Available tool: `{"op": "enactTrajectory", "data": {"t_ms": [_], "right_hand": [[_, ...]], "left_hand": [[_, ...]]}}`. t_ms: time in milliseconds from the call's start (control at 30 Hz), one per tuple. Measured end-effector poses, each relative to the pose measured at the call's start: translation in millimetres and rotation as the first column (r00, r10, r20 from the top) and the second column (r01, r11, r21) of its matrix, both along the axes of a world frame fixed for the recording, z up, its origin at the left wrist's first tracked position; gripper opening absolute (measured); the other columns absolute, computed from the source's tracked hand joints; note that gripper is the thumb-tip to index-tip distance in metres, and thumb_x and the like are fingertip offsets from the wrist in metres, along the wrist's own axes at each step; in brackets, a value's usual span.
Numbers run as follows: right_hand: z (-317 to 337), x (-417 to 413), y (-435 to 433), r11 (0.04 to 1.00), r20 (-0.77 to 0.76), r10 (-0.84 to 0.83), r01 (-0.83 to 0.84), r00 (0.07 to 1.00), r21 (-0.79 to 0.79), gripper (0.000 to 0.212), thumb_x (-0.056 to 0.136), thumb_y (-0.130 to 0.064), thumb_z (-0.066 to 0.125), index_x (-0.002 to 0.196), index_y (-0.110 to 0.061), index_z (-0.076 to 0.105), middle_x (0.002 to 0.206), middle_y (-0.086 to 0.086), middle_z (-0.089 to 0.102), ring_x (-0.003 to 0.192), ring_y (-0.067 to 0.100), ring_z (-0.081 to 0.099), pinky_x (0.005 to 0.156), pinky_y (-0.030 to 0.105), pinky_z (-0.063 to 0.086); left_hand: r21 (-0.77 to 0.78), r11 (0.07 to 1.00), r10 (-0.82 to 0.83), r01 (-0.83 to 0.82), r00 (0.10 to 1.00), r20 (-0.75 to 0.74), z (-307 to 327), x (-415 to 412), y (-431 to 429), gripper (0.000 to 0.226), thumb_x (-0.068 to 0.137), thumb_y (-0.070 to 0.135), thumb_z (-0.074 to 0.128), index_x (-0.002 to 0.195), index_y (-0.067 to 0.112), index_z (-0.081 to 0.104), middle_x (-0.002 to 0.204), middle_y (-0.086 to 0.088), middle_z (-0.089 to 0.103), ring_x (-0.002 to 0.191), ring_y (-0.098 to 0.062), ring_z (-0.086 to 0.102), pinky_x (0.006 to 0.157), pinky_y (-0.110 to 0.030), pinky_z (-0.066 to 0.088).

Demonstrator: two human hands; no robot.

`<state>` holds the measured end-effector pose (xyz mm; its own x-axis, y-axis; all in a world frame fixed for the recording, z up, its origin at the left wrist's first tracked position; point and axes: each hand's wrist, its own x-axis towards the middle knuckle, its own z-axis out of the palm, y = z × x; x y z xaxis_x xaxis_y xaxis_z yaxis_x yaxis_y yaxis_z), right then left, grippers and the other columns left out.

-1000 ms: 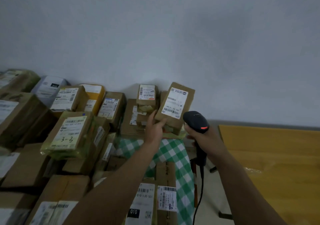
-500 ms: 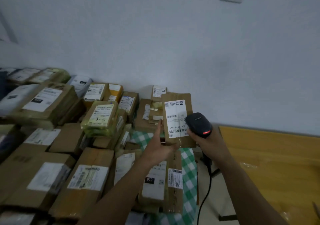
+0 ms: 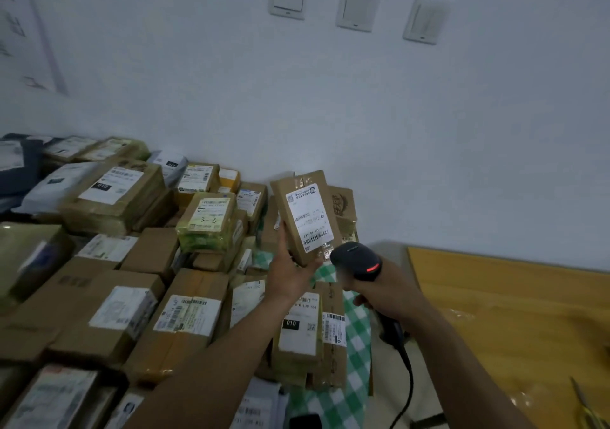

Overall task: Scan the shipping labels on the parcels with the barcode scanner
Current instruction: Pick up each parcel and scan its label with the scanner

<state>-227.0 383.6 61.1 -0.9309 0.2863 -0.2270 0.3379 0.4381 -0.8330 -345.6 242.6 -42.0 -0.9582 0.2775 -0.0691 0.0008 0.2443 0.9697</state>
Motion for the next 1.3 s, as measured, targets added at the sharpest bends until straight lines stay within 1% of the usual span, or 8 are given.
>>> {"op": "enactTrajectory", "data": {"t_ms": [100, 300, 500, 733, 900, 1033, 1167, 1300], "right_hand": [[2, 10, -6, 0.999, 0.001, -0.007, 0.007, 1.0, 0.037, 0.013, 0.093, -0.021, 0.075, 0.096, -0.029, 0.066, 0.085, 0.001, 0.076, 0.061, 0.005, 0.07, 0.053, 0.013, 0.048], [-2, 18, -17, 0.997, 0.013, 0.022, -0.023, 1.0, 0.079, 0.011, 0.094, -0.031, 0.075, 0.1, -0.029, 0.066, 0.083, 0.005, 0.078, 0.064, 0.007, 0.071, 0.058, 0.015, 0.053], [-4, 16, -22, 0.993, 0.027, 0.046, -0.049, 0.999, 0.11, 0.012, 0.094, -0.034, 0.075, 0.101, -0.028, 0.066, 0.081, 0.003, 0.077, 0.065, 0.007, 0.071, 0.058, 0.015, 0.053], [-4, 13, -22, 0.996, 0.02, 0.032, -0.034, 0.999, 0.077, 0.013, 0.094, -0.034, 0.076, 0.101, -0.028, 0.068, 0.081, 0.003, 0.077, 0.064, 0.007, 0.071, 0.059, 0.017, 0.054], [-8, 8, -17, 0.999, 0.008, 0.016, -0.017, 1.0, 0.04, 0.012, 0.094, -0.033, 0.076, 0.101, -0.027, 0.068, 0.083, 0.006, 0.078, 0.065, 0.009, 0.071, 0.06, 0.017, 0.055], [-16, 6, -4, 0.997, -0.027, -0.073, 0.073, 0.997, -0.018, 0.016, 0.093, -0.033, 0.077, 0.105, -0.027, 0.068, 0.084, 0.002, 0.078, 0.063, 0.008, 0.071, 0.06, 0.019, 0.054], [-32, 7, 16, 0.965, -0.084, -0.26, 0.256, 0.962, -0.048, 0.026, 0.086, -0.039, 0.083, 0.104, -0.026, 0.069, 0.083, -0.004, 0.076, 0.07, 0.012, 0.075, 0.064, 0.029, 0.057], [-52, 14, 32, 0.912, -0.137, -0.411, 0.405, 0.901, -0.072, 0.027, 0.082, -0.036, 0.087, 0.1, -0.028, 0.069, 0.086, -0.007, 0.073, 0.072, 0.007, 0.066, 0.06, 0.02, 0.047]], "left_hand": [[-0.012, 1.0, 0.008, -0.008, 1.0, -0.016, 2, -1, -4, 0.121, 0.081, 0.039, 0.087, 0.158, 0.053, -0.005, 0.133, 0.009, 0.067, 0.116, -0.014, 0.067, 0.085, -0.029, 0.054], [-0.032, 0.999, -0.008, 0.006, 0.999, -0.045, 1, 3, -13, 0.124, 0.08, 0.037, 0.088, 0.16, 0.049, -0.006, 0.137, 0.003, 0.066, 0.122, -0.019, 0.065, 0.098, -0.048, 0.057], [-0.057, 0.998, 0.0, -0.003, 0.999, -0.042, 0, 1, -18, 0.125, 0.081, 0.031, 0.088, 0.162, 0.042, -0.006, 0.144, 0.0, 0.061, 0.129, -0.021, 0.061, 0.103, -0.047, 0.052], [-0.049, 0.999, -0.022, 0.019, 0.998, -0.06, -1, -2, -21, 0.119, 0.082, 0.027, 0.087, 0.163, 0.041, 0.001, 0.146, 0.003, 0.059, 0.128, -0.02, 0.061, 0.1, -0.039, 0.053], [-0.061, 0.998, -0.032, 0.029, 0.998, -0.056, 0, -4, -19, 0.121, 0.082, 0.026, 0.087, 0.163, 0.041, -0.001, 0.146, 0.003, 0.06, 0.13, -0.02, 0.06, 0.107, -0.05, 0.051], [-0.074, 0.996, -0.058, 0.056, 0.998, -0.023, -3, -4, -16, 0.118, 0.081, 0.031, 0.088, 0.164, 0.041, 0.005, 0.143, 0.008, 0.061, 0.128, -0.016, 0.06, 0.107, -0.046, 0.051], [-0.126, 0.968, -0.203, 0.216, 0.973, 0.106, -2, 5, -8, 0.109, 0.078, 0.041, 0.089, 0.16, 0.05, 0.017, 0.134, 0.009, 0.067, 0.125, -0.017, 0.062, 0.107, -0.049, 0.05], [-0.085, 0.919, -0.36, 0.385, 0.907, 0.22, 5, 30, 5, 0.101, 0.084, 0.038, 0.084, 0.159, 0.048, 0.018, 0.133, 0.004, 0.067, 0.116, -0.013, 0.065, 0.085, -0.021, 0.052]]}}
